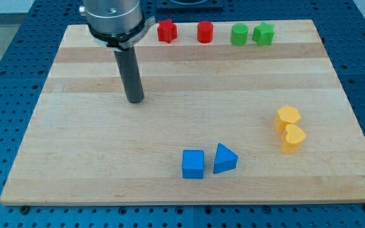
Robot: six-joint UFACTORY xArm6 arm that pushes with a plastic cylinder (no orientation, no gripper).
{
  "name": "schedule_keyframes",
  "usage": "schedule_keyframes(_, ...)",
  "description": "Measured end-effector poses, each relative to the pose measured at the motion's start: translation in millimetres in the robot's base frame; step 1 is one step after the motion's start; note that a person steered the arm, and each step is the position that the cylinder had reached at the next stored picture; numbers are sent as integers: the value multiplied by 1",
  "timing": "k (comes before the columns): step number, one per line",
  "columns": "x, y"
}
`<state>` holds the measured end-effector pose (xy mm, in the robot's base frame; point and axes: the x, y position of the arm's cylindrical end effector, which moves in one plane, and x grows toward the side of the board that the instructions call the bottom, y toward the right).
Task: Move your arm closer to the yellow hexagon
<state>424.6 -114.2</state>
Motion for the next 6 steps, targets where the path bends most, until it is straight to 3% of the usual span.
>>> schedule_keyframes(1,3,-4)
schedule_keyframes(2,22,72)
schedule_keyframes(4,-13,202)
schedule_keyframes(5,62,314)
schedule_keyframes(6,95,321)
